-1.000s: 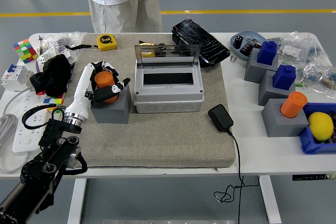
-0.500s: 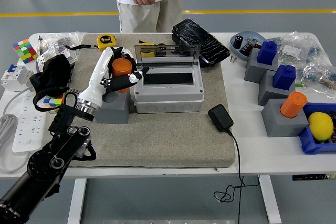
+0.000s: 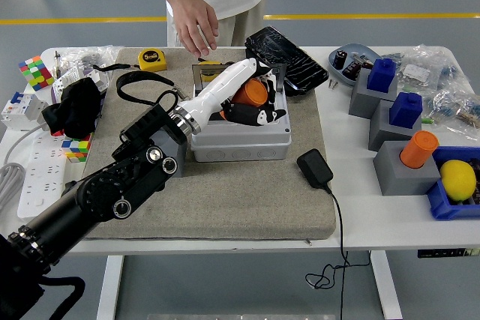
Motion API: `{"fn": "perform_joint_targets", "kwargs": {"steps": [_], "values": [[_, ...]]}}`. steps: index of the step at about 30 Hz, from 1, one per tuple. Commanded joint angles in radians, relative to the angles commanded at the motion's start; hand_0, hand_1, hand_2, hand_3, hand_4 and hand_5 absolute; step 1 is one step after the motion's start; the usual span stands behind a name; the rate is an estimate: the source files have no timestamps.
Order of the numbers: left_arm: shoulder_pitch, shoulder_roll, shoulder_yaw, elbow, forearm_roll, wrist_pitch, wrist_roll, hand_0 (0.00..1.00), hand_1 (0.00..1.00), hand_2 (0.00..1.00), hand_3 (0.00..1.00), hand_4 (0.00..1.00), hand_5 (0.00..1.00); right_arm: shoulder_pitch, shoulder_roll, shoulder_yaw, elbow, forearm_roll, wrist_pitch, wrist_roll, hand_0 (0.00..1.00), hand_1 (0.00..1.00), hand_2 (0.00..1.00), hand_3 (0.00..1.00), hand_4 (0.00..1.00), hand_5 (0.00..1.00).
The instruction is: Fetch the battery,place it into the box,close the lid of the box
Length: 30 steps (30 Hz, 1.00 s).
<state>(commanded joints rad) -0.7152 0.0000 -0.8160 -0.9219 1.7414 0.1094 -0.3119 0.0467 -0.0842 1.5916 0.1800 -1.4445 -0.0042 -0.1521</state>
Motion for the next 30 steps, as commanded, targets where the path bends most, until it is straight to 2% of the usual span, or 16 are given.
{"fn": "perform_joint_targets", "kwargs": {"steps": [5, 7, 11, 17, 18, 19, 24, 25, 30], "values": [[-0.063, 0.000, 0.026, 0.070, 0.133, 0.017, 0.030, 0.179, 0.172, 0.217, 0.310, 0.857, 0.002, 0.002, 0.001, -0.003, 0.000, -0.009, 0.002, -0.004, 0.643, 0.643, 0.671, 0.560, 0.972, 0.500], [-0.090, 0.000, 0.041, 0.106, 0.150, 0.019, 0.034, 0.179, 0.172, 0.221, 0.321, 0.879, 0.002, 0.004, 0.000, -0.009, 0.000, -0.010, 0.003, -0.004, 0.643, 0.642, 0.670, 0.561, 0.972, 0.500], [-0.114, 0.000, 0.065, 0.156, 0.159, 0.020, 0.040, 0.179, 0.172, 0.221, 0.321, 0.879, 0.002, 0.006, 0.000, -0.011, 0.000, -0.013, 0.004, -0.005, 0.643, 0.642, 0.670, 0.561, 0.972, 0.500], [-0.107, 0.000, 0.088, 0.183, 0.115, 0.024, 0.036, 0.189, 0.184, 0.225, 0.322, 0.893, 0.002, 0.004, 0.002, -0.009, 0.000, -0.017, 0.004, -0.006, 0.640, 0.642, 0.670, 0.561, 0.972, 0.500], [-0.105, 0.000, 0.088, 0.185, 0.117, 0.025, 0.034, 0.189, 0.184, 0.225, 0.322, 0.893, 0.002, 0.004, 0.002, -0.009, 0.000, -0.018, 0.004, -0.006, 0.640, 0.642, 0.670, 0.561, 0.972, 0.500], [-0.103, 0.000, 0.088, 0.187, 0.121, 0.027, 0.032, 0.203, 0.245, 0.251, 0.340, 0.933, 0.002, 0.004, 0.001, -0.009, 0.000, -0.019, 0.004, -0.006, 0.641, 0.643, 0.671, 0.561, 0.972, 0.500], [-0.100, 0.000, 0.085, 0.200, 0.127, 0.027, 0.019, 0.203, 0.245, 0.251, 0.340, 0.933, 0.002, 0.004, 0.002, -0.008, 0.000, -0.023, 0.004, -0.006, 0.641, 0.643, 0.671, 0.561, 0.972, 0.500], [-0.099, 0.000, 0.084, 0.202, 0.128, 0.026, 0.015, 0.284, 0.397, 0.357, 0.447, 0.998, 0.002, 0.004, 0.003, -0.008, 0.000, -0.022, 0.004, -0.006, 0.640, 0.641, 0.671, 0.562, 0.972, 0.500], [-0.093, 0.000, 0.074, 0.204, 0.140, 0.018, 0.006, 0.284, 0.397, 0.357, 0.447, 0.998, 0.002, 0.003, 0.003, -0.006, 0.000, -0.023, 0.004, -0.007, 0.640, 0.641, 0.671, 0.562, 0.972, 0.500]]}}
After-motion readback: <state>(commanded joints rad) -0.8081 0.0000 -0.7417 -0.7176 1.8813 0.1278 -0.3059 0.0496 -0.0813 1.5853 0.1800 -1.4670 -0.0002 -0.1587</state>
